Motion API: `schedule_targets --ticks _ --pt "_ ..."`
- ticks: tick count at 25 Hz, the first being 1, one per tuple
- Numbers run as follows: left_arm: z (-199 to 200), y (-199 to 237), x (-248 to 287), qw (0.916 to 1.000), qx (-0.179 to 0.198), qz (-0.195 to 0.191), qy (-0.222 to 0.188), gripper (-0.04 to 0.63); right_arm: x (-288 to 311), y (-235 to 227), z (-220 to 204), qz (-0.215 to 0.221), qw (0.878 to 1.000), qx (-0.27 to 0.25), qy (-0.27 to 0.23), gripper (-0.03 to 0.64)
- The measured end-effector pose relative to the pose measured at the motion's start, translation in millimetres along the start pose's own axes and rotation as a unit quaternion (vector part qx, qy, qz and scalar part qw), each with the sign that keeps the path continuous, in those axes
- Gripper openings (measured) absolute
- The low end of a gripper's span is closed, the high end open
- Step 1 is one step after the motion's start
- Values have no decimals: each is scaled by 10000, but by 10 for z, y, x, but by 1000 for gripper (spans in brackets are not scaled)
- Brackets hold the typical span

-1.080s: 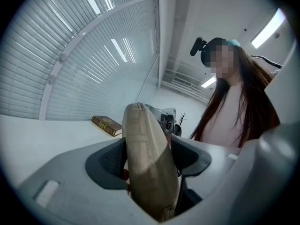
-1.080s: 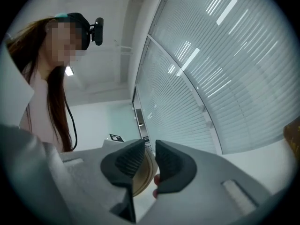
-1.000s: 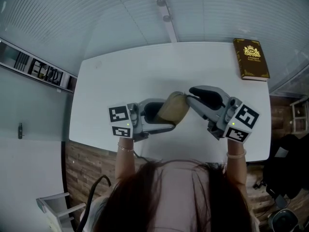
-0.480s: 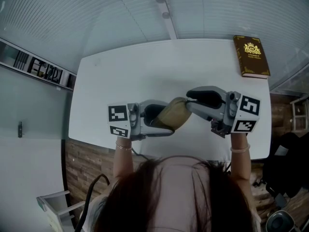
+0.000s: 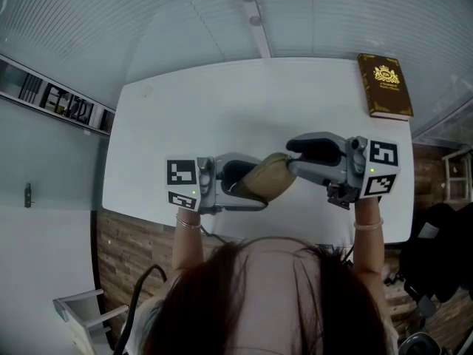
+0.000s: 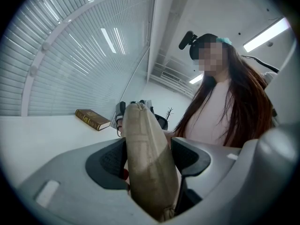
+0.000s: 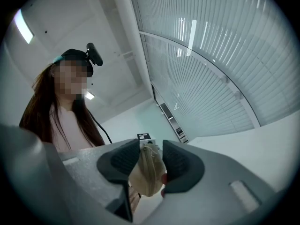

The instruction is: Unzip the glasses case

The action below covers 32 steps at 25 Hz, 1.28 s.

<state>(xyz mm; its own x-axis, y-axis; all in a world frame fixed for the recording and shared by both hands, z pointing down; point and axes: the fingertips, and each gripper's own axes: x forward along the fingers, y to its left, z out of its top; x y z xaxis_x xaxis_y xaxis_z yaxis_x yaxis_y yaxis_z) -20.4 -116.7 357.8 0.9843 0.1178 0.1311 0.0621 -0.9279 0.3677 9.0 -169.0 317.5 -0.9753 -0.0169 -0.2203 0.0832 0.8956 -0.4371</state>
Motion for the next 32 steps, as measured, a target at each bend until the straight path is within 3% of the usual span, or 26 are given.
schedule_targets --ticks 4,7,15,32 --pt "-1 23 -2 10000 3 35 -17 296 -16 16 -14 251 9993 289 -35 110" --pt "27 80 -42 9998 -21 170 -134 293 -39 -10 9 102 9998 128 -100 67" --pt "74 114 -39 9991 -16 288 -306 288 -66 -13 69 -176 9990 -378 -158 41" --pt "51 94 -28 9988 -9 57 -491 288 -100 -3 40 79 9994 -46 -331 31"
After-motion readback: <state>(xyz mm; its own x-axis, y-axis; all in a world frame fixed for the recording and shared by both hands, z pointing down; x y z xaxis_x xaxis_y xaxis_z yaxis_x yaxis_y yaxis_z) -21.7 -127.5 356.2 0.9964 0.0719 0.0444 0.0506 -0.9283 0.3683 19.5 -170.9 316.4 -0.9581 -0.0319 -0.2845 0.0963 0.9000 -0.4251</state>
